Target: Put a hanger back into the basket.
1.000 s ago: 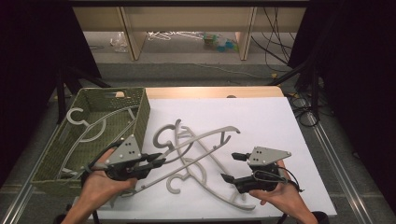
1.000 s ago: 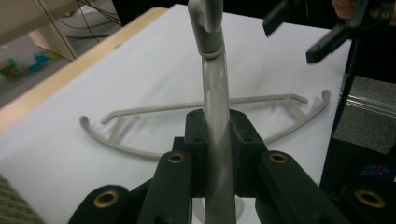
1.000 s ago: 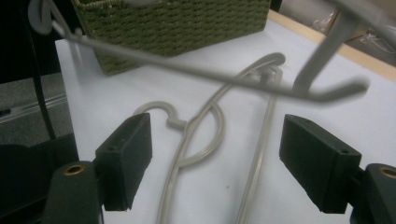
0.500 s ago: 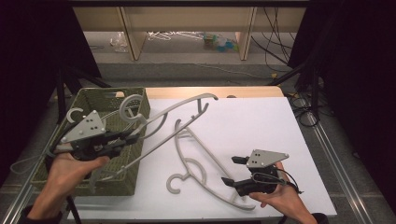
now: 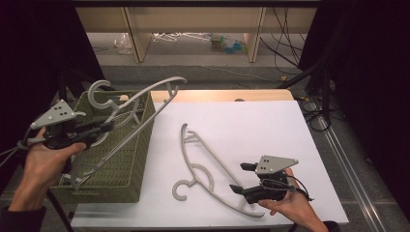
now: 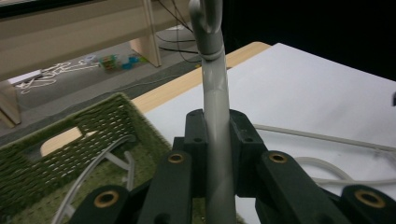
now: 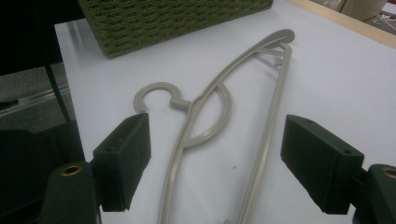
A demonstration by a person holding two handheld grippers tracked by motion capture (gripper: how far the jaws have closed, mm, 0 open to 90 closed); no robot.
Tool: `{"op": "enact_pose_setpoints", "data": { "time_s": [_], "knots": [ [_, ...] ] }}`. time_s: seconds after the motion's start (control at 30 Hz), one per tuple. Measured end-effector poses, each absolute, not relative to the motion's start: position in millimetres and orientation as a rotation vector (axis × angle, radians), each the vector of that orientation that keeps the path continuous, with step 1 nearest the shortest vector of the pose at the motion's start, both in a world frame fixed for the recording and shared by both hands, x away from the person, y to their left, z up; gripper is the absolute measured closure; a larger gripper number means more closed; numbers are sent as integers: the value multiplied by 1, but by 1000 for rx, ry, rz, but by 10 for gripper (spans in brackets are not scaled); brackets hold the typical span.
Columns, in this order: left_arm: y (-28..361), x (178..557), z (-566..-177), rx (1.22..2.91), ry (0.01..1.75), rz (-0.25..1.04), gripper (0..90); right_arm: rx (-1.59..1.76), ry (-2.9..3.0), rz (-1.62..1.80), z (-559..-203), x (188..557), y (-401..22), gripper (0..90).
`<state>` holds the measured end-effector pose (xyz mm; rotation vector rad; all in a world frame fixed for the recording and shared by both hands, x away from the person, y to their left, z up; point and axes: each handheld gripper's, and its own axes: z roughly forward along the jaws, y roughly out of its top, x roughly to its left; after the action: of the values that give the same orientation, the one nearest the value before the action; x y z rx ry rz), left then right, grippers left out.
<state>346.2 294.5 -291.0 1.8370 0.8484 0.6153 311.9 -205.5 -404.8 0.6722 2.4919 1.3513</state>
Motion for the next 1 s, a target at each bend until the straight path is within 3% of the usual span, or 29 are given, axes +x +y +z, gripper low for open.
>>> {"op": "enact_pose_setpoints", "data": {
  "time_s": [0.4, 1.0],
  "knots": [
    [330, 361, -298, 1860, 923, 724, 791, 687, 2501, 1356, -409, 312, -205, 246],
    [360, 381, -327, 1895, 997, 755, 791, 690, 2529, 1338, -412, 313, -203, 243]
  ]
}}
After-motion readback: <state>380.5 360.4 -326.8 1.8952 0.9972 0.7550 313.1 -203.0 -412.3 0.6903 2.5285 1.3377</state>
